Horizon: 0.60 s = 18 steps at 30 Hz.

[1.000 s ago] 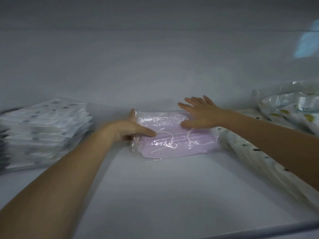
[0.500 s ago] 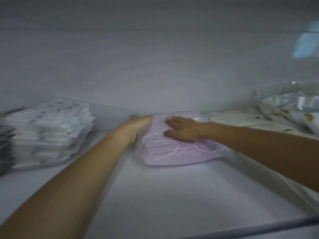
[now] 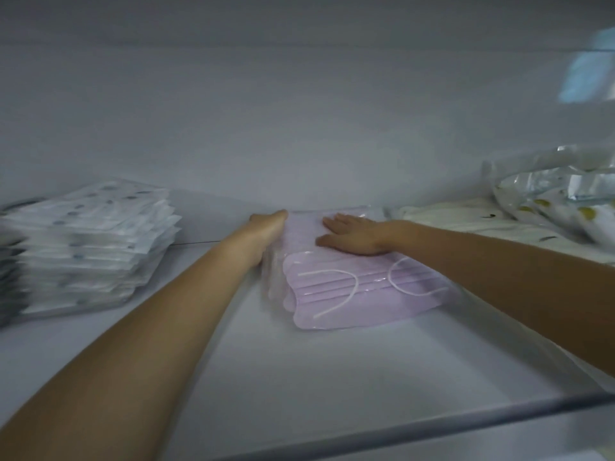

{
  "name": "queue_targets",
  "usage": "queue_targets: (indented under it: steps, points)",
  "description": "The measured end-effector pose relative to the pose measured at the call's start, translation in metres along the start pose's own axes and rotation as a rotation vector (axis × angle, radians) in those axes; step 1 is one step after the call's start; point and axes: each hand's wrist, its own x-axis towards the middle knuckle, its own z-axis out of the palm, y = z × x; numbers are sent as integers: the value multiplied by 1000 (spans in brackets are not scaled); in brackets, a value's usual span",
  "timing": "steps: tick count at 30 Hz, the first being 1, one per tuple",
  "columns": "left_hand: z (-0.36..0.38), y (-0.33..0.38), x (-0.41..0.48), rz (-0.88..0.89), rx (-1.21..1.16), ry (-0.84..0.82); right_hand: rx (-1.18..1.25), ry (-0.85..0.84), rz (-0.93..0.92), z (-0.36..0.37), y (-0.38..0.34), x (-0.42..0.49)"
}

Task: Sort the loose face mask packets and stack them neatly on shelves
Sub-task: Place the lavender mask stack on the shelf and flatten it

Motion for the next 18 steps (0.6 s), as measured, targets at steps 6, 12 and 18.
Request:
queue_targets:
  steps: [6,12,18]
  points:
    - [-6,-3,3,-26,-38,63,30,102,43,-6,2,0]
    - [-10,-8,6,-29,-118,64,123,88,14,-13,0,1]
    - [-11,-11,-1,29,-136,35,119,-16,49,-7,4,3]
